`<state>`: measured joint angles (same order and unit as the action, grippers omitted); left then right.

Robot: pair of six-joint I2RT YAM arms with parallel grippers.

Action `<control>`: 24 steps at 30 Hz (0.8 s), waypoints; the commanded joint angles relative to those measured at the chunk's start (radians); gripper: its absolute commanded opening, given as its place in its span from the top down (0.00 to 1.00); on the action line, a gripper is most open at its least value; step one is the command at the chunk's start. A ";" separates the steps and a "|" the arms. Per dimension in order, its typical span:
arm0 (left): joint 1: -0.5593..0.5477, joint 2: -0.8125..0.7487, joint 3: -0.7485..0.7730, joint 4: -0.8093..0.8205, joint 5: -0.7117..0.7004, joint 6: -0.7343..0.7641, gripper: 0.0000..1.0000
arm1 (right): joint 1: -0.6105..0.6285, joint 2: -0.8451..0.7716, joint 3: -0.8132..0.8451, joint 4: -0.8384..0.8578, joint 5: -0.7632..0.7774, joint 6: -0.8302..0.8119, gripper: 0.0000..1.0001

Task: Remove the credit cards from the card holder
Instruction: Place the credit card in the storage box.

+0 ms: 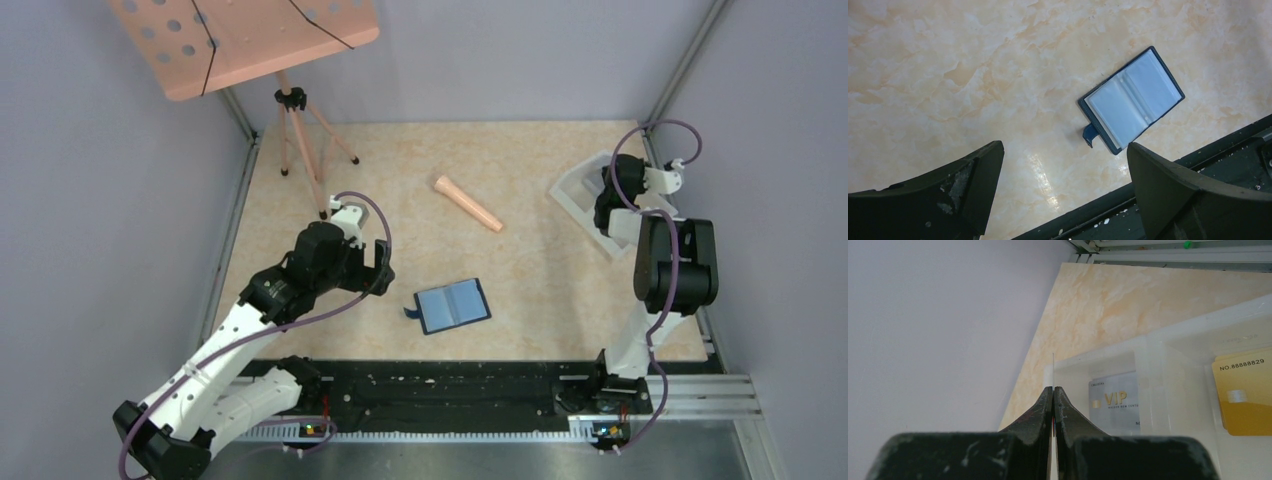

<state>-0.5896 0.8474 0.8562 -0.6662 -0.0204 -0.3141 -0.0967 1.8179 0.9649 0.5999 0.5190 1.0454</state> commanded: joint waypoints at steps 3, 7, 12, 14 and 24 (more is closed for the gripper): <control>0.004 -0.001 -0.005 0.033 -0.010 0.011 0.01 | -0.009 -0.018 0.030 0.003 0.037 -0.036 1.00; 0.002 -0.005 -0.005 0.033 -0.002 0.010 0.01 | -0.009 -0.021 0.029 -0.014 0.048 -0.038 1.00; 0.003 -0.008 -0.006 0.032 0.000 0.009 0.01 | -0.009 -0.013 0.037 -0.028 0.051 -0.039 1.00; 0.004 -0.011 -0.006 0.031 -0.003 0.009 0.01 | -0.009 -0.006 0.043 -0.027 0.054 -0.039 1.00; 0.004 -0.010 -0.006 0.032 -0.003 0.009 0.01 | -0.005 0.060 0.111 -0.043 0.029 -0.045 1.00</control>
<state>-0.5896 0.8467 0.8558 -0.6662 -0.0200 -0.3138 -0.0967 1.8545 1.0214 0.5449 0.5297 1.0142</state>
